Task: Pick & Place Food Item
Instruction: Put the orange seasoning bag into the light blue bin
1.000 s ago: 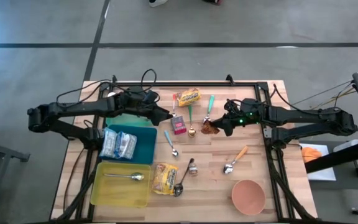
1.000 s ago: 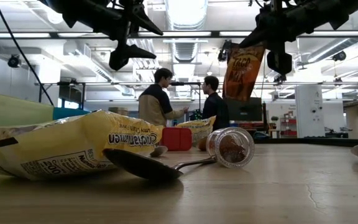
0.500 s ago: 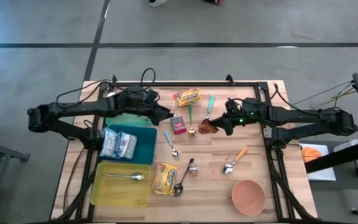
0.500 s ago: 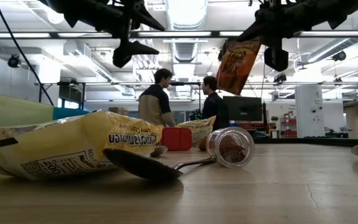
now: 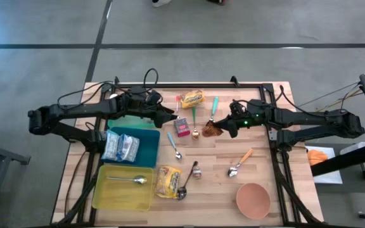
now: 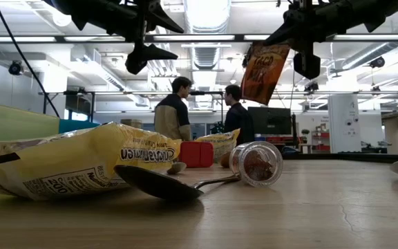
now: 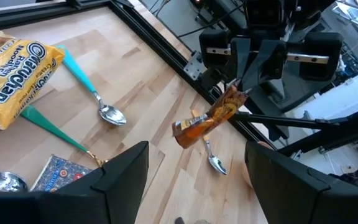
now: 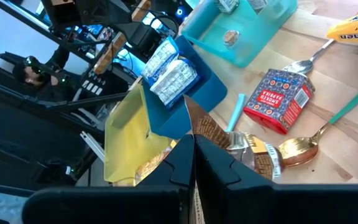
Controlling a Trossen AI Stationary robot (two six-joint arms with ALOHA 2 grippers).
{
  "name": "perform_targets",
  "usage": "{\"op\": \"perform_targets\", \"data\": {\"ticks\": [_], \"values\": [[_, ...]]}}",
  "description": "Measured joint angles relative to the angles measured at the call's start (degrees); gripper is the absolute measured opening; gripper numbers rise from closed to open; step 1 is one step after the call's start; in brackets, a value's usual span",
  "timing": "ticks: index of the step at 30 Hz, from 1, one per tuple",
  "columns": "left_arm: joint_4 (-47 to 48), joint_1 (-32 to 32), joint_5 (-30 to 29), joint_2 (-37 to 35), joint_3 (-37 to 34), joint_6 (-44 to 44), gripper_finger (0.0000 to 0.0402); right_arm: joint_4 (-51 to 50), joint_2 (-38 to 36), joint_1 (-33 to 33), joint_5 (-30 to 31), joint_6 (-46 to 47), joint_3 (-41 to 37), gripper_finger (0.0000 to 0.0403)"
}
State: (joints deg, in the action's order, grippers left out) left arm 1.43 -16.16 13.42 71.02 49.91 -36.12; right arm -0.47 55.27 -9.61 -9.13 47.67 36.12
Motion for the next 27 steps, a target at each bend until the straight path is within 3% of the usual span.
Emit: {"op": "perform_targets", "data": {"ticks": [27], "values": [[-0.3, 0.0, 2.6, 0.0, 0.0, 1.9, 0.0271, 0.0, 0.0, 0.0, -0.6, 0.4, 0.0, 0.0008]]}}
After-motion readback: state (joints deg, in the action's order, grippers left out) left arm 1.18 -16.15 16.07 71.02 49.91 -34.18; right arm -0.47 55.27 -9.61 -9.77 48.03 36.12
